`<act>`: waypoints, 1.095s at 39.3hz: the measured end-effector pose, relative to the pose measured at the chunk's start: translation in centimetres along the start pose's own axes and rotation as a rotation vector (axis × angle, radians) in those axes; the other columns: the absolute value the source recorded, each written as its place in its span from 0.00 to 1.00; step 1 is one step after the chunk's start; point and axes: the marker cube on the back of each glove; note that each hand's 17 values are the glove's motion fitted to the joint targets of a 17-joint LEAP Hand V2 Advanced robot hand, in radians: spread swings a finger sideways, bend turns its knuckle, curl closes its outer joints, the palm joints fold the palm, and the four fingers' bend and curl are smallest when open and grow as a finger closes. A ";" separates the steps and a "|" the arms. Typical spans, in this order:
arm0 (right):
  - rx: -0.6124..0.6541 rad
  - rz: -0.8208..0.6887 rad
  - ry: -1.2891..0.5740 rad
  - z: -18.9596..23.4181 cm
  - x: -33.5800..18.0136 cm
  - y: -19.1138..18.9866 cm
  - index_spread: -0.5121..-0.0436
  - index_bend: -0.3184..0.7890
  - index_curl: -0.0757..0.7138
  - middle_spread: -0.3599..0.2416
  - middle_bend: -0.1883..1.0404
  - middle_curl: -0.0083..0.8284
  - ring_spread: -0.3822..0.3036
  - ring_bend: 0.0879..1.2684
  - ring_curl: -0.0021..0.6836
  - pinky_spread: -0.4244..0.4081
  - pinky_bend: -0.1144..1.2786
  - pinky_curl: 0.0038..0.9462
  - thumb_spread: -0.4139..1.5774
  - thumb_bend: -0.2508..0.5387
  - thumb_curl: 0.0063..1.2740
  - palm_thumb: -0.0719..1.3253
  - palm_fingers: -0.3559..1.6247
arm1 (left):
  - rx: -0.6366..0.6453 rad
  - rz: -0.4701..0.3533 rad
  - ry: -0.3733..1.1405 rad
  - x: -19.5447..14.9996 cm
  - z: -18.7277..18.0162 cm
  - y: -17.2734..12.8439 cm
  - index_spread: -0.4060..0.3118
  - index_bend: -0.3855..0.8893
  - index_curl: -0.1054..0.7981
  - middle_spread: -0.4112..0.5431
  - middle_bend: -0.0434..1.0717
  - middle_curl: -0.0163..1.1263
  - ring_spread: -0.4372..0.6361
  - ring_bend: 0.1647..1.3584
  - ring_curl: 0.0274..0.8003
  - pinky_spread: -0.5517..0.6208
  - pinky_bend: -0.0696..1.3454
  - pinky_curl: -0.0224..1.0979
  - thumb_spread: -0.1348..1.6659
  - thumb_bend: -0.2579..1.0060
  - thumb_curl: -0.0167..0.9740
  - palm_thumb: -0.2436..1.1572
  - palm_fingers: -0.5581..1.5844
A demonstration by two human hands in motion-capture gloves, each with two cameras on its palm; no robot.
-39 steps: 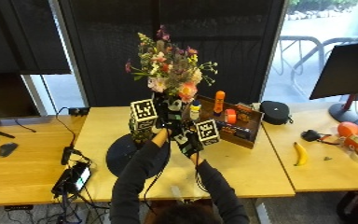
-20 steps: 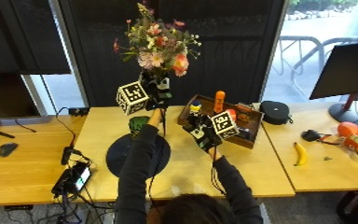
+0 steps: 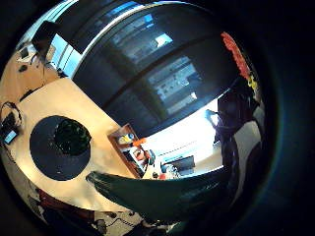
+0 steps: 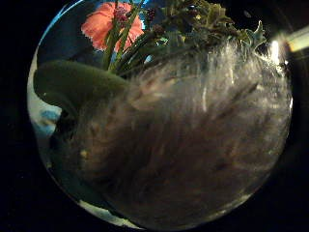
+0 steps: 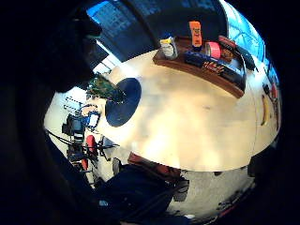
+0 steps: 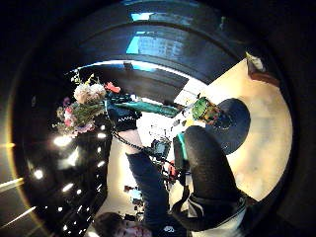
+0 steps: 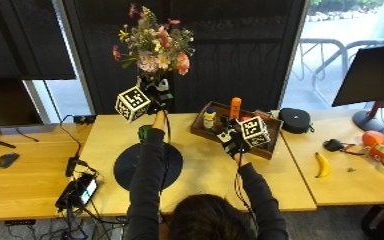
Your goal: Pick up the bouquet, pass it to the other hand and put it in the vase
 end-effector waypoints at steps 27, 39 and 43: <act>0.046 0.058 0.003 -0.4 2.6 -0.7 0.42 0.46 0.49 0.44 0.29 0.41 0.47 0.27 0.48 0.70 0.37 0.35 0.77 0.29 0.30 0.45 0.44 | 0.087 -0.001 -0.045 -7.5 1.4 -4.4 0.04 0.80 0.80 0.08 0.75 0.53 0.06 0.54 0.61 0.12 0.51 0.47 0.35 0.16 0.78 0.71 0.91; 0.036 0.084 -0.013 0.3 5.4 -1.0 0.45 0.46 0.54 0.46 0.28 0.39 0.47 0.24 0.48 0.70 0.32 0.34 0.78 0.29 0.30 0.45 0.45 | 0.160 -0.054 -0.097 -11.9 1.6 -5.0 0.03 0.80 0.81 0.07 0.77 0.54 0.06 0.56 0.61 0.11 0.54 0.49 0.59 0.17 0.59 0.56 0.92; 0.027 0.086 -0.020 0.3 5.9 -0.6 0.46 0.45 0.55 0.46 0.29 0.39 0.47 0.23 0.47 0.71 0.31 0.34 0.78 0.29 0.30 0.46 0.46 | 0.141 -0.051 -0.092 -12.9 2.0 -5.5 0.03 0.80 0.81 0.07 0.77 0.54 0.06 0.57 0.61 0.11 0.54 0.49 0.61 0.18 0.56 0.55 0.91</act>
